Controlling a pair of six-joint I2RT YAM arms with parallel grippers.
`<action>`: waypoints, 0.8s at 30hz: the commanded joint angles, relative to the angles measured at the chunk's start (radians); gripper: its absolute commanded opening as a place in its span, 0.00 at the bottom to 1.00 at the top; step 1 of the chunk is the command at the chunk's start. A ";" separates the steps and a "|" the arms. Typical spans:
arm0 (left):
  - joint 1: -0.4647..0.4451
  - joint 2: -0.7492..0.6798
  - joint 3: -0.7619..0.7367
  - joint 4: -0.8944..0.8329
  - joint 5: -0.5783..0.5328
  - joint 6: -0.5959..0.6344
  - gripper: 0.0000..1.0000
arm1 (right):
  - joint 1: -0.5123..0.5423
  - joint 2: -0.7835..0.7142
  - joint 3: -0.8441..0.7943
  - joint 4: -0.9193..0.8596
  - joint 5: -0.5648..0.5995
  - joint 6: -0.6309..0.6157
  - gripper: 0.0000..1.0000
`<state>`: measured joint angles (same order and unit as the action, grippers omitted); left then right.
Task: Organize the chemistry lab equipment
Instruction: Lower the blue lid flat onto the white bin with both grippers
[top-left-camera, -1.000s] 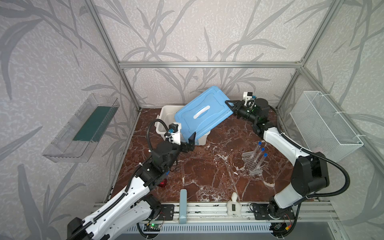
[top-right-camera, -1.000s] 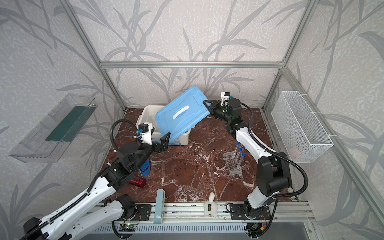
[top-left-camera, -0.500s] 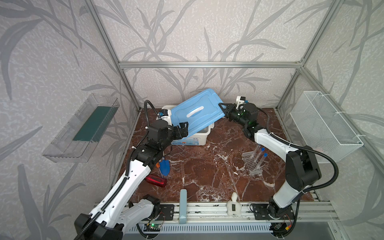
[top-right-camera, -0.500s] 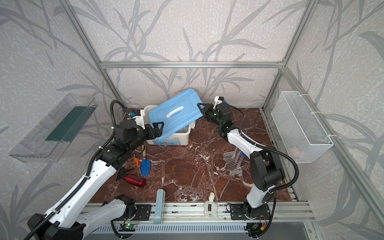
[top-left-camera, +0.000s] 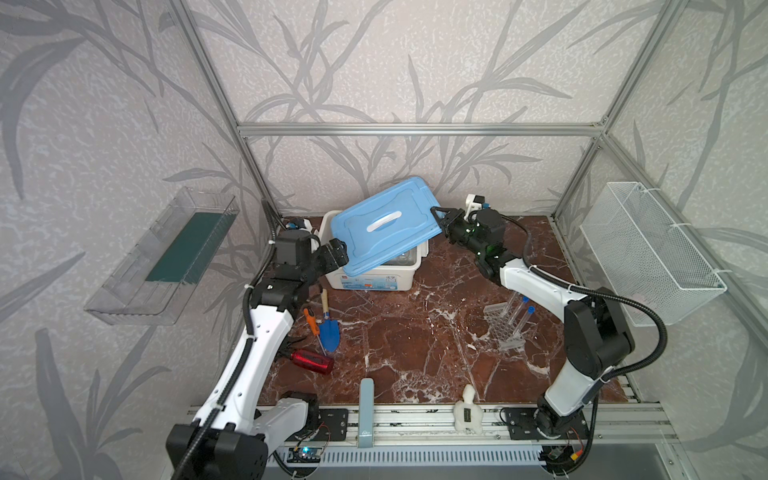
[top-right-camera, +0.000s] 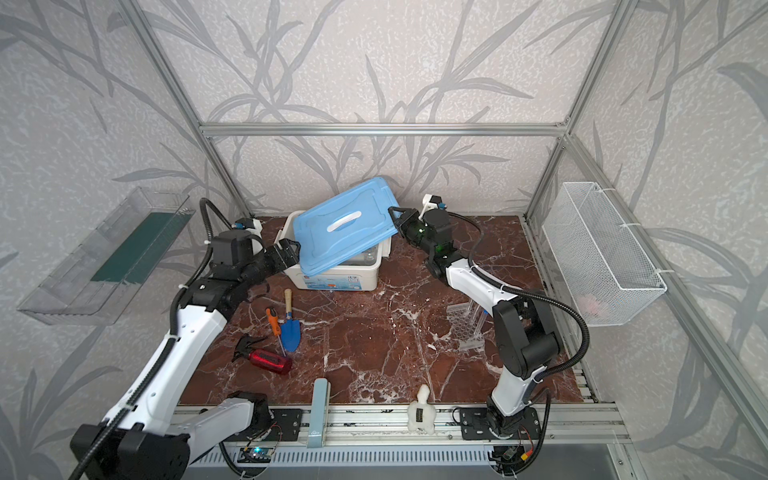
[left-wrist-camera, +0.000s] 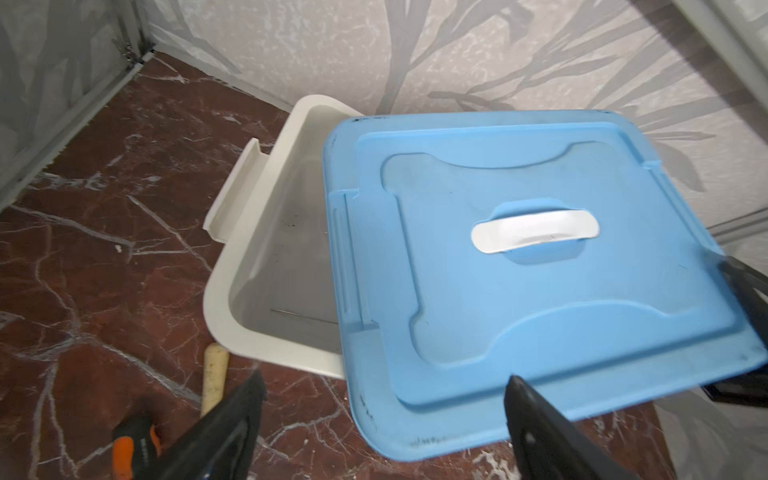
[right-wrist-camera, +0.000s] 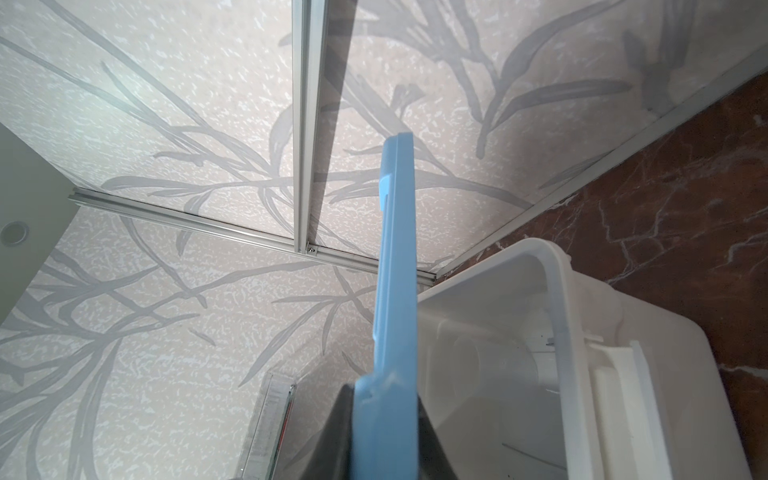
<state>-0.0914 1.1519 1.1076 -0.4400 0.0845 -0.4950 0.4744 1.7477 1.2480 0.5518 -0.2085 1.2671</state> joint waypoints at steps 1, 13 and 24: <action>0.025 0.074 0.049 -0.020 -0.120 0.092 0.92 | 0.045 0.046 -0.018 -0.048 0.122 -0.080 0.02; 0.122 0.406 0.240 0.004 -0.073 0.113 0.94 | 0.074 0.119 -0.020 -0.083 0.187 -0.090 0.15; 0.130 0.539 0.354 -0.024 -0.037 0.119 0.80 | 0.077 0.140 0.076 -0.327 0.091 -0.266 0.42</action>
<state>0.0341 1.6714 1.4265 -0.4412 0.0307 -0.3767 0.5507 1.8805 1.2697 0.3492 -0.0895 1.1023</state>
